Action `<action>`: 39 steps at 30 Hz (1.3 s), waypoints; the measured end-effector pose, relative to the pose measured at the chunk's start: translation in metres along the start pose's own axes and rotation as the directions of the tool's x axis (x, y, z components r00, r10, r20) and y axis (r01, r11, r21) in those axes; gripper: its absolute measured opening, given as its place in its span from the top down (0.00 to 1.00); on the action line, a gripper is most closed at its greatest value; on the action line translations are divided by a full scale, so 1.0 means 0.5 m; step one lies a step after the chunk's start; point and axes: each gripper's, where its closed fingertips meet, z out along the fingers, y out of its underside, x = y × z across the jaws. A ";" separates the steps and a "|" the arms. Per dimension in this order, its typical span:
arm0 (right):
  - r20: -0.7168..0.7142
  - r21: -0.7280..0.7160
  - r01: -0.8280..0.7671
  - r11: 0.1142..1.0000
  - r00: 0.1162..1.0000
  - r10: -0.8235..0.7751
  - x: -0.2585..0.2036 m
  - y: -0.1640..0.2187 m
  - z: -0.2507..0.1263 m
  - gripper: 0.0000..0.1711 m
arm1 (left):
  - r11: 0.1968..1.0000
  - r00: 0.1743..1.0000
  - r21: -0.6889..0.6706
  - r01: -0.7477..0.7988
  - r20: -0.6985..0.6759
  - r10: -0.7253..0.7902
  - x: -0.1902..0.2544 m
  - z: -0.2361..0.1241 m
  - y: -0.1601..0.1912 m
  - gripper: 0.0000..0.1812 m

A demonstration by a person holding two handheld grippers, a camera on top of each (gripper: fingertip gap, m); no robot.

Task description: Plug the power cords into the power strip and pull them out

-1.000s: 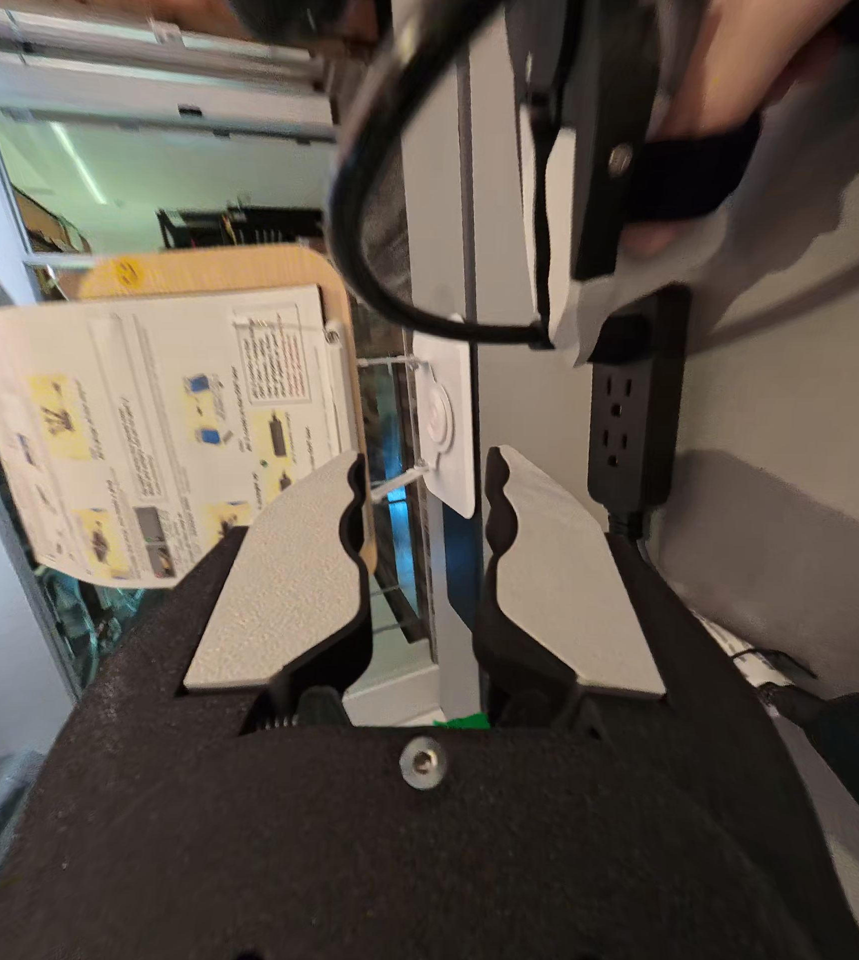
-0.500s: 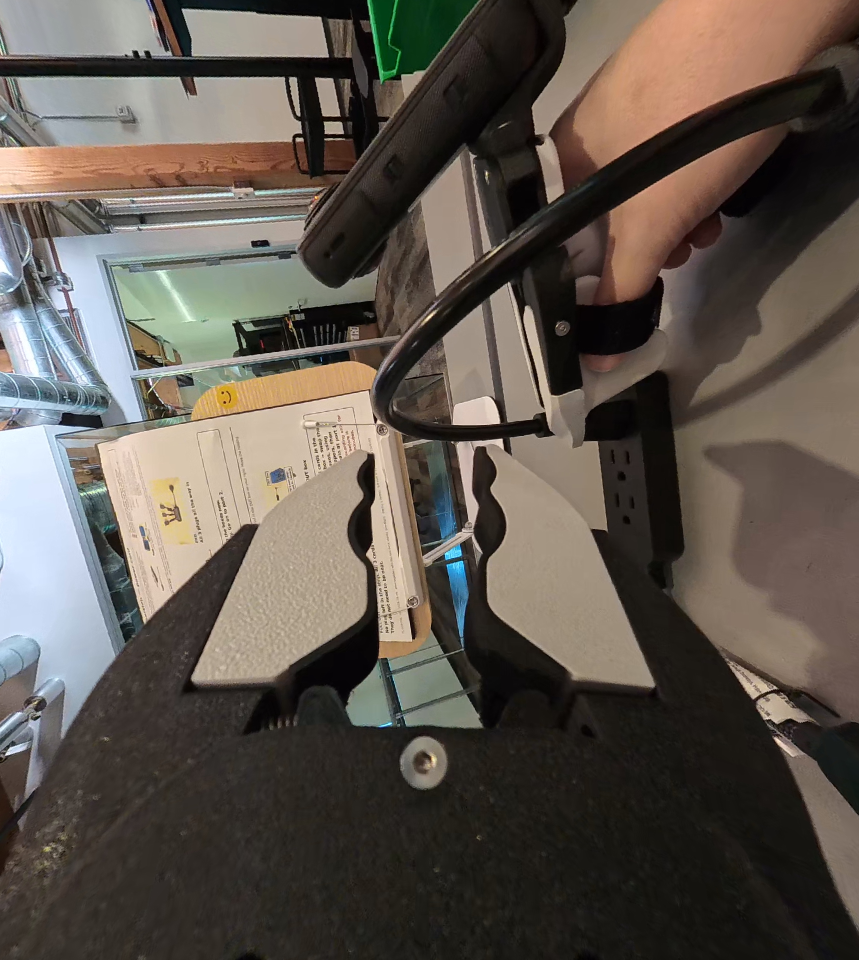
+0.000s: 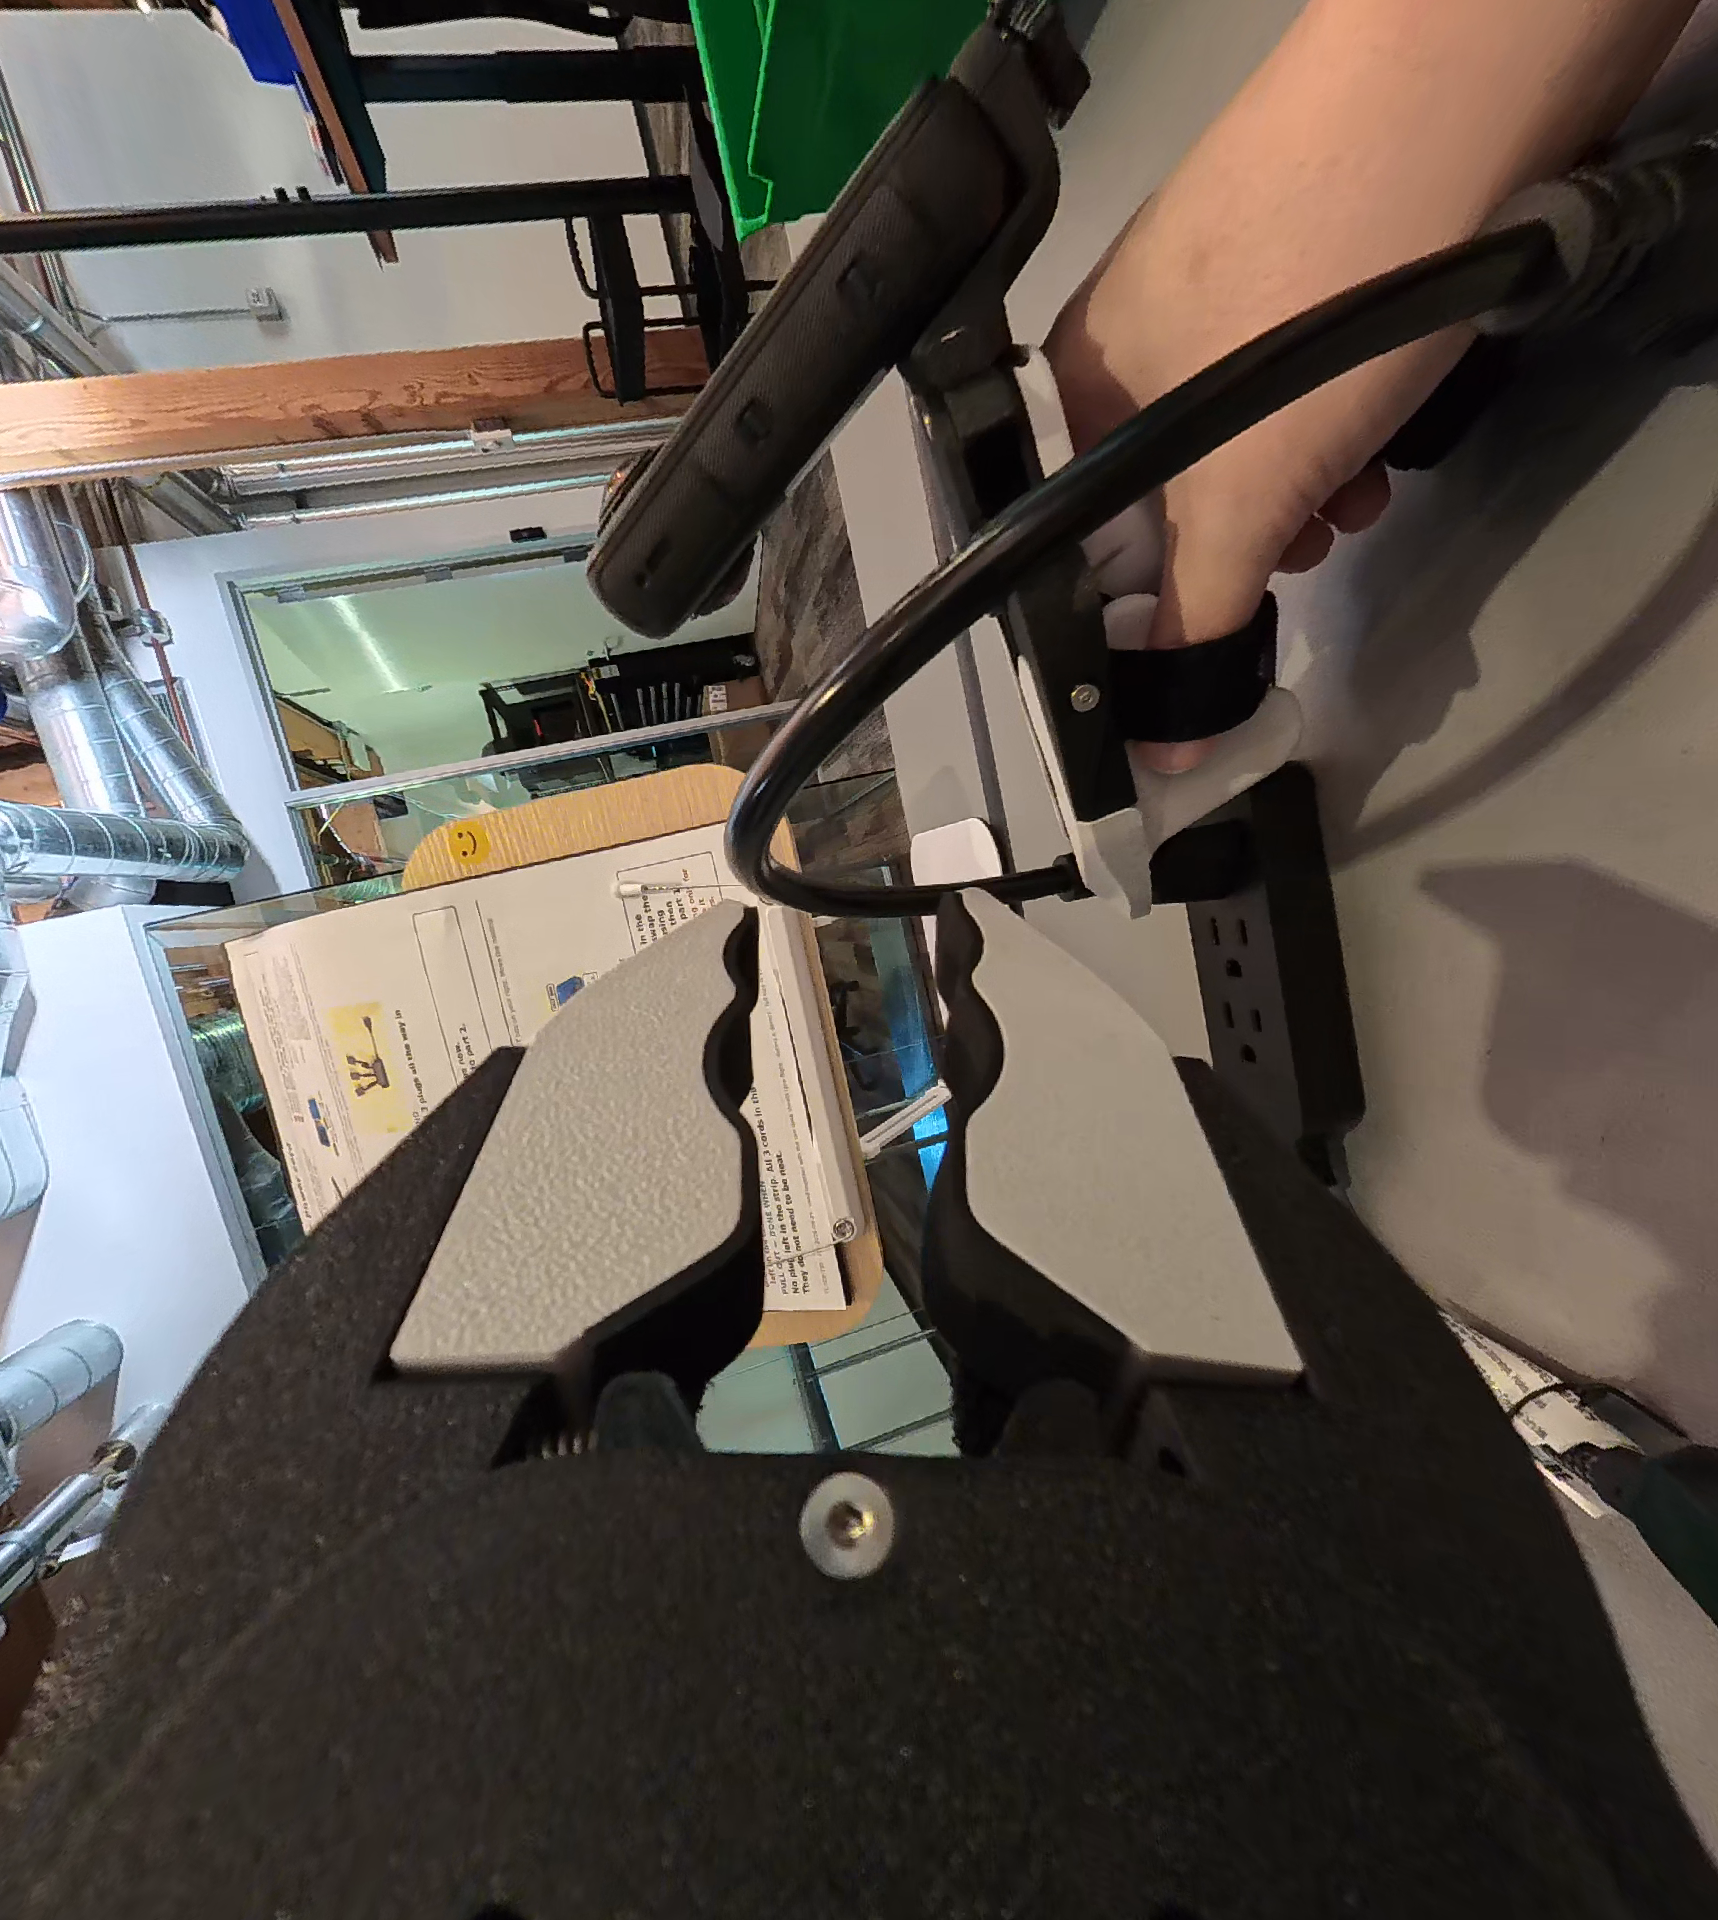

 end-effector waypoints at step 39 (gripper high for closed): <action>-0.087 -0.018 0.033 0.999 0.996 -0.034 -0.009 0.001 0.001 0.80 | 0.331 0.304 -0.368 0.869 -0.130 -0.944 0.076 0.071 0.220 0.94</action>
